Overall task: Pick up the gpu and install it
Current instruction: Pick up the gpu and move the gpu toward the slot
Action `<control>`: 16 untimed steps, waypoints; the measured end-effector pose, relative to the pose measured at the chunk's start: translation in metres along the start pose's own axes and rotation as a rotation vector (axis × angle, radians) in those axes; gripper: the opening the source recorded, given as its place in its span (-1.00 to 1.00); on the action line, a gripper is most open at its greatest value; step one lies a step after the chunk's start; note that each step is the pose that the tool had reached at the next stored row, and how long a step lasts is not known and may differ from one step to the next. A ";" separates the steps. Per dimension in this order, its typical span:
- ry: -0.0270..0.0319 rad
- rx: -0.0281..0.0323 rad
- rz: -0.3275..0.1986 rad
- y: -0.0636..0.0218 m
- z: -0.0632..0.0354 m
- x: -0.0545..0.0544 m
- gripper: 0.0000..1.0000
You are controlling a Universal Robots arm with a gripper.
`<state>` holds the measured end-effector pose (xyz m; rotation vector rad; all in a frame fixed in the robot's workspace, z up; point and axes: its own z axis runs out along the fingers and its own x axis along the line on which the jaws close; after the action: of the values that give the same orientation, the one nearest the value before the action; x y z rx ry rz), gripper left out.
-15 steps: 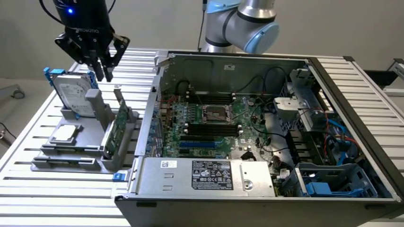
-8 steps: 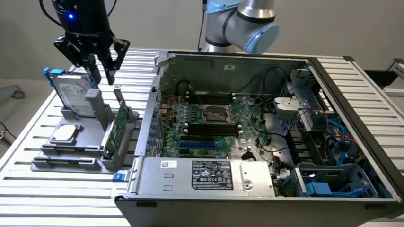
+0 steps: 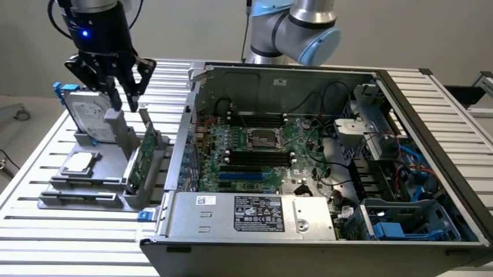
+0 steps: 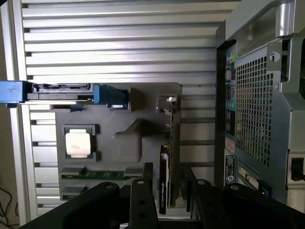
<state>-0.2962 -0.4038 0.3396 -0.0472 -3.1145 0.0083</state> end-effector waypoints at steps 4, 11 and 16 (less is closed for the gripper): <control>-0.0001 0.0013 0.000 -0.0040 0.0073 0.001 -0.27; -0.0005 0.0031 0.000 -0.0123 0.0198 0.001 -0.27; -0.0020 0.0033 0.000 -0.0185 0.0288 0.001 -0.27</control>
<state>-0.2985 -0.4224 0.3109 -0.0473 -3.1164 0.0135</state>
